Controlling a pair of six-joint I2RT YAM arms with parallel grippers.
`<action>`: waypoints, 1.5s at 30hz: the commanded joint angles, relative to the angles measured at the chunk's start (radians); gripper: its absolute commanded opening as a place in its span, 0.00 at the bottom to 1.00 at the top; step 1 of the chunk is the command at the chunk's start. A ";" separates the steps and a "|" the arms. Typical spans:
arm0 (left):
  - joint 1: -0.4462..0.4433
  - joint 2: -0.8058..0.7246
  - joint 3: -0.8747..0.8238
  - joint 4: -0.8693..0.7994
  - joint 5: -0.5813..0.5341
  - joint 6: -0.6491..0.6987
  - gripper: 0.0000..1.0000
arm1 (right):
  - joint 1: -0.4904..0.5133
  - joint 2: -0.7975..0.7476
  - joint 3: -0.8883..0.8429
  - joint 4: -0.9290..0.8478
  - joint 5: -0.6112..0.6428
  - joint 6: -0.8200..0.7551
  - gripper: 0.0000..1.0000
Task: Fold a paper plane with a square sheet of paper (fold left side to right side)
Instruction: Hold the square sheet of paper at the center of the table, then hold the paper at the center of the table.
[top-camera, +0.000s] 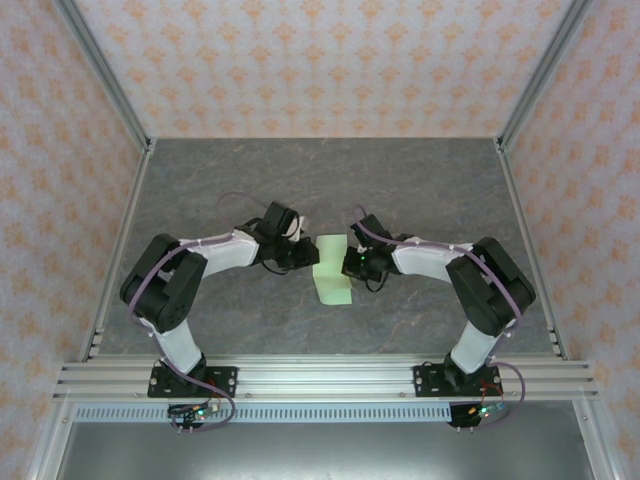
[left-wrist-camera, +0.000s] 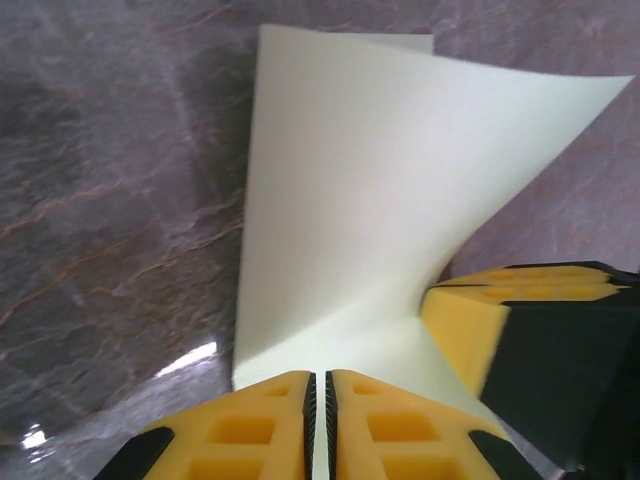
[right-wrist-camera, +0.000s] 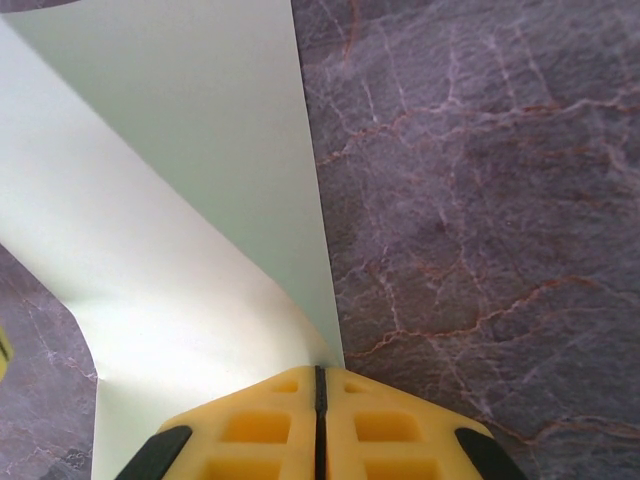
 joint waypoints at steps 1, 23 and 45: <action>-0.010 0.061 0.073 0.033 0.018 0.002 0.15 | 0.007 0.067 -0.035 -0.135 0.082 -0.015 0.09; -0.011 0.201 0.080 -0.007 -0.081 0.029 0.15 | 0.003 -0.011 -0.024 -0.089 0.027 -0.032 0.09; -0.051 0.233 0.080 0.000 -0.088 0.028 0.15 | -0.082 0.213 0.294 -0.012 -0.117 -0.048 0.10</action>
